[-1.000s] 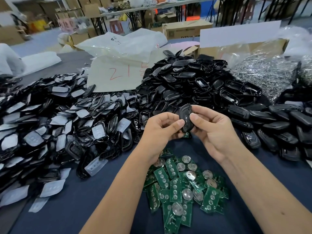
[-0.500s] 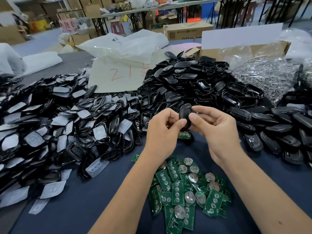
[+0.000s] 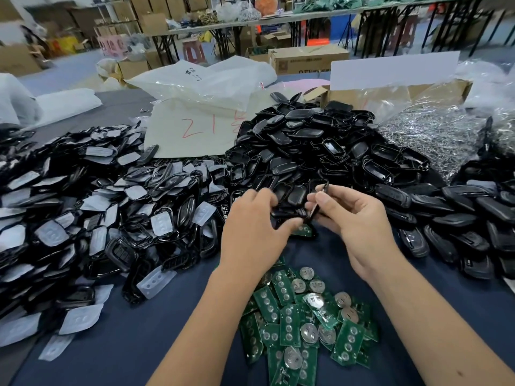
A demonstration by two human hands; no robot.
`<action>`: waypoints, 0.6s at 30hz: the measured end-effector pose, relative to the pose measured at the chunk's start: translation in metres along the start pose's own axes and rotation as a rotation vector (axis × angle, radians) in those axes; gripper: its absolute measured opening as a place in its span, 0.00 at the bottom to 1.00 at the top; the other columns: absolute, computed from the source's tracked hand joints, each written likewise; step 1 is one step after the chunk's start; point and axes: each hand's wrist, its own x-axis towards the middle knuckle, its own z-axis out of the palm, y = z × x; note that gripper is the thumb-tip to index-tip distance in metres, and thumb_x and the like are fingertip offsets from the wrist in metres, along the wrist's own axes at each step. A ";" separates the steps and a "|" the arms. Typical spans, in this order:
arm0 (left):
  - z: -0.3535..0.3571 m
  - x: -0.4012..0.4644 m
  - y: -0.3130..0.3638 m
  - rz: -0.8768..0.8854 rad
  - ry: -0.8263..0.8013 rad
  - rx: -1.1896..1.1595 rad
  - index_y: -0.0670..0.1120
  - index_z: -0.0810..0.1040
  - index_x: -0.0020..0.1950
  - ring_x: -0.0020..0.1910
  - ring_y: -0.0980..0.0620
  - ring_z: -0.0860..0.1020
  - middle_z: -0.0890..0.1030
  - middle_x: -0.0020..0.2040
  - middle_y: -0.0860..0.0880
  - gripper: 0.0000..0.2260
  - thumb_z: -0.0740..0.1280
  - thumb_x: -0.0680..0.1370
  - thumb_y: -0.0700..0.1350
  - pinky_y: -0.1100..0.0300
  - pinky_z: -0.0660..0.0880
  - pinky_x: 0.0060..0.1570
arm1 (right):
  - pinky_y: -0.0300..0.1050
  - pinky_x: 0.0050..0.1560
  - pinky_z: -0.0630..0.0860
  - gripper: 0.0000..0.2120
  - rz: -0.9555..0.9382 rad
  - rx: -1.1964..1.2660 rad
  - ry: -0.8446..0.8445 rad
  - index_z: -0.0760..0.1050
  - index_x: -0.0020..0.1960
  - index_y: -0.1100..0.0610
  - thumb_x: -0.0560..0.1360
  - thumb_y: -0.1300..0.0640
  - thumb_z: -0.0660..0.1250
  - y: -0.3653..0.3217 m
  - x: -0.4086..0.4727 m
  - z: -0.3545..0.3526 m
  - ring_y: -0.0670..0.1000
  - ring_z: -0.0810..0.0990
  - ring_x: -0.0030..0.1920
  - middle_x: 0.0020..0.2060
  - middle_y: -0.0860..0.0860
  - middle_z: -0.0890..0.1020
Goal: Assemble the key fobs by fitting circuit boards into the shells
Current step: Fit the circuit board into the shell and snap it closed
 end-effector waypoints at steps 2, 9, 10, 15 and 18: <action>0.002 0.000 -0.005 -0.072 -0.067 0.099 0.52 0.76 0.52 0.54 0.51 0.73 0.75 0.49 0.54 0.21 0.73 0.73 0.67 0.58 0.71 0.52 | 0.48 0.53 0.85 0.09 0.058 -0.030 -0.032 0.84 0.55 0.57 0.76 0.55 0.73 -0.002 0.004 -0.008 0.55 0.87 0.53 0.50 0.56 0.88; 0.013 -0.001 0.001 -0.179 -0.041 -0.207 0.53 0.73 0.48 0.44 0.56 0.76 0.78 0.43 0.55 0.15 0.79 0.73 0.53 0.57 0.76 0.46 | 0.43 0.46 0.84 0.11 0.168 -0.138 -0.140 0.83 0.58 0.58 0.78 0.54 0.72 -0.004 0.006 -0.017 0.53 0.88 0.52 0.51 0.55 0.89; 0.014 -0.001 0.003 -0.202 -0.016 -0.302 0.53 0.74 0.47 0.42 0.57 0.77 0.79 0.42 0.55 0.14 0.79 0.73 0.50 0.61 0.76 0.44 | 0.43 0.46 0.84 0.13 0.174 -0.102 -0.147 0.83 0.58 0.60 0.77 0.54 0.72 -0.005 0.006 -0.016 0.53 0.88 0.51 0.51 0.56 0.88; 0.012 0.005 0.010 -0.391 0.093 -0.902 0.45 0.78 0.50 0.43 0.48 0.85 0.84 0.47 0.43 0.04 0.72 0.80 0.41 0.61 0.80 0.38 | 0.49 0.48 0.85 0.18 0.222 0.175 -0.221 0.81 0.59 0.68 0.74 0.56 0.70 -0.005 0.002 -0.008 0.58 0.87 0.51 0.50 0.60 0.87; 0.009 0.005 0.013 -0.445 0.075 -1.075 0.45 0.73 0.53 0.38 0.49 0.86 0.79 0.47 0.44 0.02 0.66 0.84 0.41 0.58 0.82 0.35 | 0.45 0.48 0.83 0.17 0.180 0.162 -0.229 0.83 0.59 0.63 0.74 0.54 0.70 -0.003 0.001 -0.004 0.52 0.84 0.49 0.51 0.56 0.87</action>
